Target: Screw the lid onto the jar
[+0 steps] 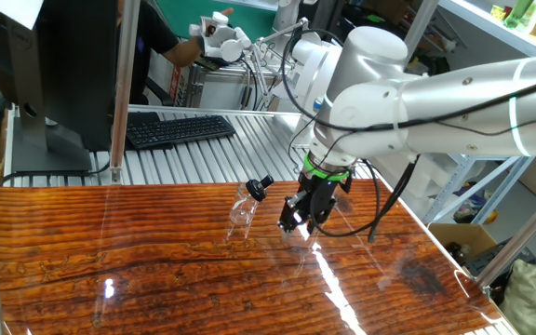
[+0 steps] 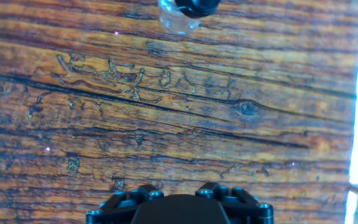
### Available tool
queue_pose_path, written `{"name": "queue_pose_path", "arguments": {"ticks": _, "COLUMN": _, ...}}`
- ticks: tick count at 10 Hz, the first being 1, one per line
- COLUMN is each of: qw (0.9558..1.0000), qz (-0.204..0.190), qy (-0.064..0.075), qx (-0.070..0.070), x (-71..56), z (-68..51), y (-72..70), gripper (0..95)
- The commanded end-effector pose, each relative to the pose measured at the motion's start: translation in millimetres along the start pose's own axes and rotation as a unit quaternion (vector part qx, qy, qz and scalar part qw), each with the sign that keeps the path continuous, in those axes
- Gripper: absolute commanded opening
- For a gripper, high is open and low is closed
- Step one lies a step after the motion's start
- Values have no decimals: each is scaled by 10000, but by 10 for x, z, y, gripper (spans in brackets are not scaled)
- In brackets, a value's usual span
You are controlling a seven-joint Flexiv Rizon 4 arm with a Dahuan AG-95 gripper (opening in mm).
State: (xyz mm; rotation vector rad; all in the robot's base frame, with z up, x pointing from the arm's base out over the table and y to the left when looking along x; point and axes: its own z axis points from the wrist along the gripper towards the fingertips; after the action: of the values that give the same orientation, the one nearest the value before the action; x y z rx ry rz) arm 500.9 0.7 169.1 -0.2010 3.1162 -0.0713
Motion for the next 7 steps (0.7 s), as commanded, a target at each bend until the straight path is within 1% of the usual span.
{"name": "queue_pose_path", "arguments": {"ticks": 1, "qw": 9988, "qz": 470, "qy": -8, "qx": -145, "x": 4, "z": 1, "y": -2, "gripper": 0}}
{"name": "queue_pose_path", "arguments": {"ticks": 7, "qw": 9984, "qz": 543, "qy": -3, "qx": -135, "x": 2, "z": 5, "y": 0, "gripper": 0}}
